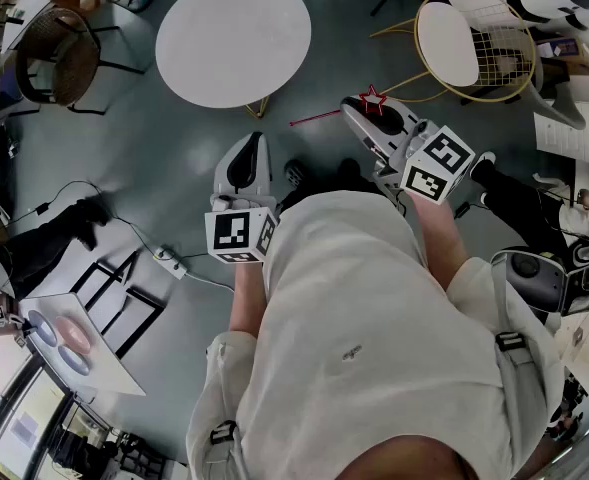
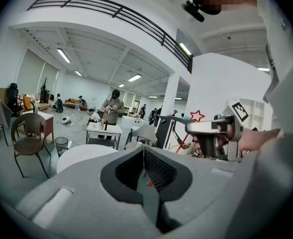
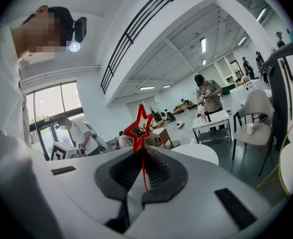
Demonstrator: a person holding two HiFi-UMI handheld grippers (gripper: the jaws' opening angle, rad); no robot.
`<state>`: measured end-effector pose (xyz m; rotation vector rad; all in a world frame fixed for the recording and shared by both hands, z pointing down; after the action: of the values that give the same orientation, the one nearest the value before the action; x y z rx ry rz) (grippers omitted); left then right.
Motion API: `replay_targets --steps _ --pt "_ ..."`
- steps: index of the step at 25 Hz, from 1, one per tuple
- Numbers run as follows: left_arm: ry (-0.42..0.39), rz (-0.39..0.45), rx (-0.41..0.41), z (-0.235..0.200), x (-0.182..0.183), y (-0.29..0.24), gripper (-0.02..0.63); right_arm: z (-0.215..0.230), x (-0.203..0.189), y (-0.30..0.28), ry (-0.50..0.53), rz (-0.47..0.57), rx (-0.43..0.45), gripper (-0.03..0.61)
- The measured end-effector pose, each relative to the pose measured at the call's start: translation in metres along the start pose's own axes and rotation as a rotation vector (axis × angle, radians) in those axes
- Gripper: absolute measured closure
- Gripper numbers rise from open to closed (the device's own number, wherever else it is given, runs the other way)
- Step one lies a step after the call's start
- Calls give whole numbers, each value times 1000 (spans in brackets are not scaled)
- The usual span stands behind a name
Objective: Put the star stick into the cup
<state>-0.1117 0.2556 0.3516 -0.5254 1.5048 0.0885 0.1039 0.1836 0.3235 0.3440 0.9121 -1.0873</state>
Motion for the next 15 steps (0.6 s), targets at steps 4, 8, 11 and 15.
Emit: replay_targets --steps 4,8,11,15 --pt "0 -1 1 -3 -2 -1 601 1 0 -1 2 5 0 558" --pt "0 4 2 -6 -1 5 601 -5 1 -3 5 5 -5 558" --pt "-1 6 4 -10 -1 8 601 -9 0 -6 15 3 0 558" --pt "1 9 3 -12 -1 6 601 -10 -1 -9 50 -17 2 558"
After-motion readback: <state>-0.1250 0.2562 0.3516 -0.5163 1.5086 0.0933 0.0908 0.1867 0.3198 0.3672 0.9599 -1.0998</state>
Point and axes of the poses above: the fingertips, and each gripper's own axes: y backward along the fingers, z to its right, x out of its top, the point moved 7 cm from there along y, backward along the fingers, and after that the axes turned 12 degrees about -y, right-handed, at the moved point
